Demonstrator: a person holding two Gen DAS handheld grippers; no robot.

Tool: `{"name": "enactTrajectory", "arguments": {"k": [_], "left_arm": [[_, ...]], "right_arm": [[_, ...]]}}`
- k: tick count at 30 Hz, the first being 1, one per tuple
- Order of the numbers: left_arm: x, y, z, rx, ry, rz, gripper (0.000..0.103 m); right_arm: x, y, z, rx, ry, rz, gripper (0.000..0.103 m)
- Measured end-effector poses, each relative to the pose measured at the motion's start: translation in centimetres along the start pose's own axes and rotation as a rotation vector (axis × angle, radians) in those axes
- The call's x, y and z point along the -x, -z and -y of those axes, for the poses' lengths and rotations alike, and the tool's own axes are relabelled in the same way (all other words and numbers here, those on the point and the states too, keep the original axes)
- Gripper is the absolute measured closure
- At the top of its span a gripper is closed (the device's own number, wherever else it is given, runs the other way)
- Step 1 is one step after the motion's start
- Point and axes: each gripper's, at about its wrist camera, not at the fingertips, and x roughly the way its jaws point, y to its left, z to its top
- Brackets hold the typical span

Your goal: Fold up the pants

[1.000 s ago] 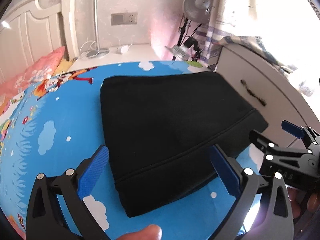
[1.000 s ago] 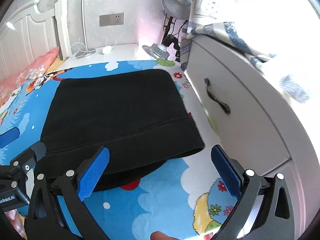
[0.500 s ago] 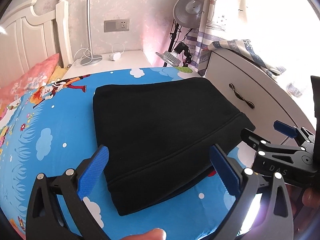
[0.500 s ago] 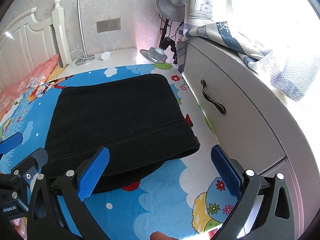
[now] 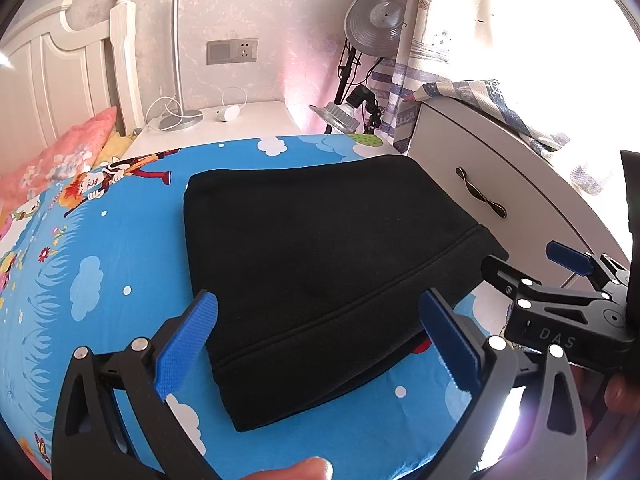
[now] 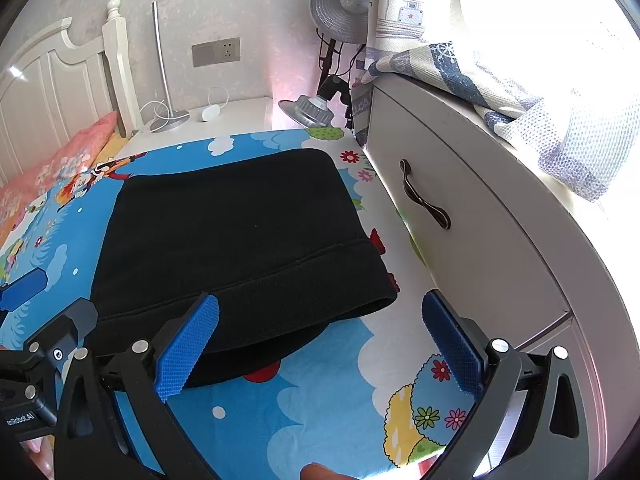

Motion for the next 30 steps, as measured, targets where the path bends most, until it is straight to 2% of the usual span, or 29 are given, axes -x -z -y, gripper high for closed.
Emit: {"name": "enactTrajectory", "arguments": {"k": [30], "left_arm": [[-0.15, -0.09, 0.06, 0.006, 0.008, -0.002, 0.002]], "right_arm": [[-0.29, 0.43, 0.29, -0.007, 0.000, -0.006, 0.005]]}}
